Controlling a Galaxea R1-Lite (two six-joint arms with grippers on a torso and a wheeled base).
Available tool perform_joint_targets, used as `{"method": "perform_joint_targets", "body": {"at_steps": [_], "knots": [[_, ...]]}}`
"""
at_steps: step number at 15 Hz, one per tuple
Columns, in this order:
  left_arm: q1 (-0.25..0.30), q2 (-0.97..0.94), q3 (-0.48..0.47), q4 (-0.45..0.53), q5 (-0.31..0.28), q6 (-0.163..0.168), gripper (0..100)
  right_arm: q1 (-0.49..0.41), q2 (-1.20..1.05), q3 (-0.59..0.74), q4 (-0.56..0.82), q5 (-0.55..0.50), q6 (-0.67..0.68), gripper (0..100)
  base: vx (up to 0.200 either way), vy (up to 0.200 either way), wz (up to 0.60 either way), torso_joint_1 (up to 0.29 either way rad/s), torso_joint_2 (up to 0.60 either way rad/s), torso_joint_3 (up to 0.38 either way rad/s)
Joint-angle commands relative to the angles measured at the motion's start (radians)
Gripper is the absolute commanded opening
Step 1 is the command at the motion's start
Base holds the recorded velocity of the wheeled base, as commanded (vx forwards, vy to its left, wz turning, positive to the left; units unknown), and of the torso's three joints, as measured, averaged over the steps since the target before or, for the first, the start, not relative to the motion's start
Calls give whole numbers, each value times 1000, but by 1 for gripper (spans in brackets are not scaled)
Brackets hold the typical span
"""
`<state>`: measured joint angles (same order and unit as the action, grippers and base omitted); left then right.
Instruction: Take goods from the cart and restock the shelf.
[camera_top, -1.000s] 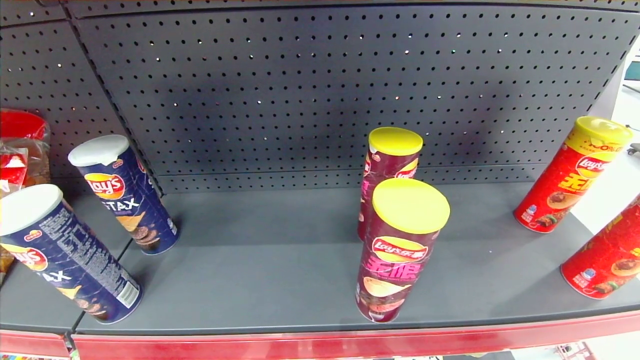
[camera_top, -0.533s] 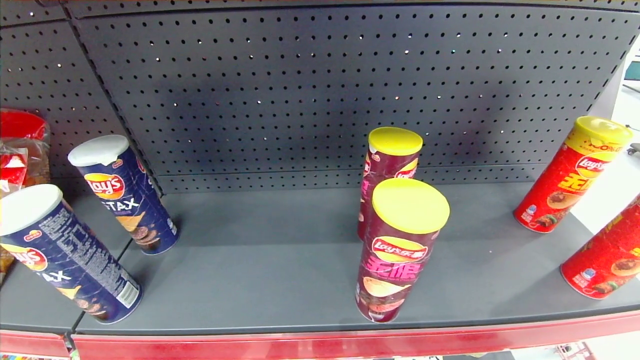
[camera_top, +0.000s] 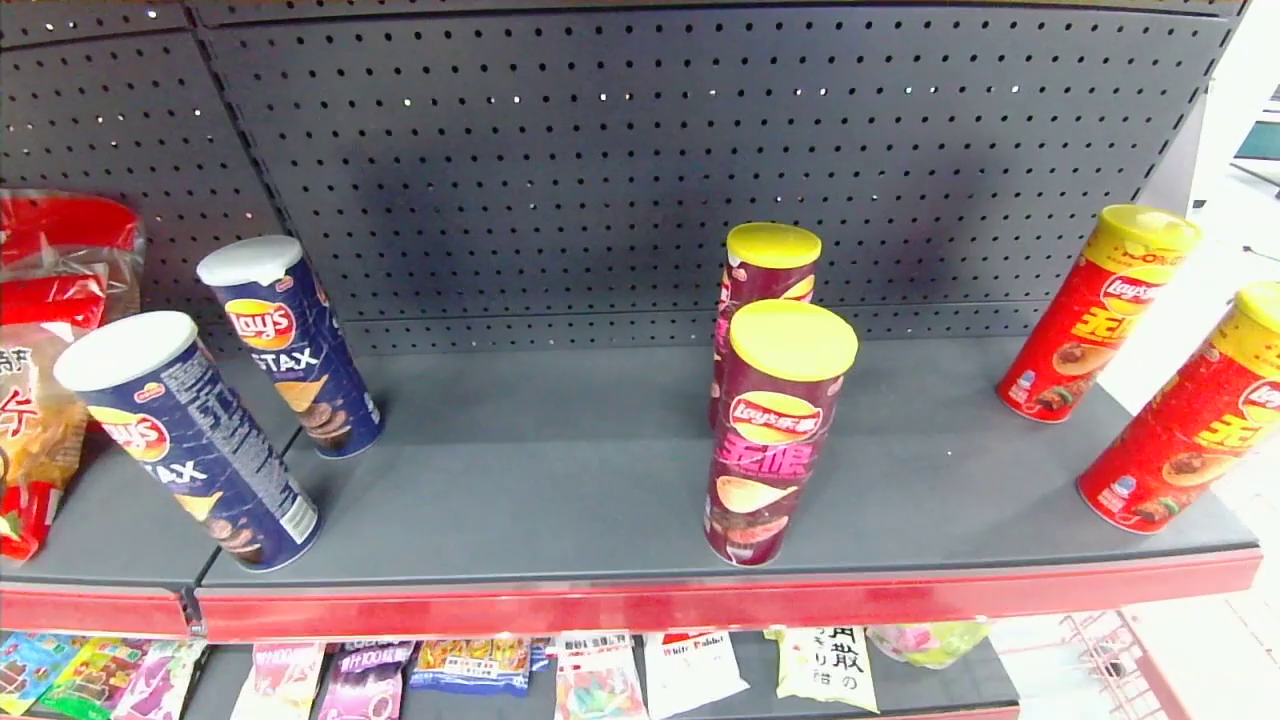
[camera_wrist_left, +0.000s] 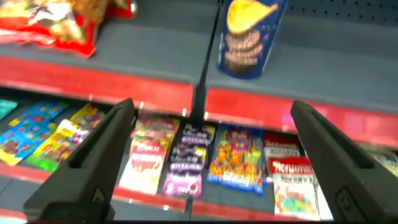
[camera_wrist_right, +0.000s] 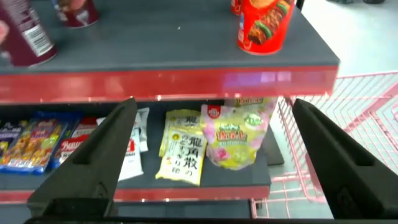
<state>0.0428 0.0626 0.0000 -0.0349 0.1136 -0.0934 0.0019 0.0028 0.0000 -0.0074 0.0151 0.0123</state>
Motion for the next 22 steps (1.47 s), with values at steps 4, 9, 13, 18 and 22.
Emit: {"method": "perform_joint_targets", "body": {"at_steps": [4, 9, 13, 18, 22], "knots": [[0, 3, 0, 12, -37, 18, 100, 1, -1, 0, 0, 2, 0, 100, -50, 0, 0, 1, 1, -2], [0, 5, 0, 30, -83, 66, 100, 1, -1, 0, 0, 2, -2, 100, 0, -120, 0, 4, 0, 0], [0, 3, 0, 30, -81, 55, 100, 1, -1, 0, 0, 3, -6, 100, 0, 0, 0, 0, 0, 0], [-50, -44, -6, 27, -155, 158, 100, 1, -1, 0, 0, 3, -6, 100, 0, 0, 0, 0, 0, 0], [-78, 344, -357, 24, -227, 21, 100, 1, -1, 0, 0, 3, -6, 100, 0, 0, 0, 0, 0, 0]]}}
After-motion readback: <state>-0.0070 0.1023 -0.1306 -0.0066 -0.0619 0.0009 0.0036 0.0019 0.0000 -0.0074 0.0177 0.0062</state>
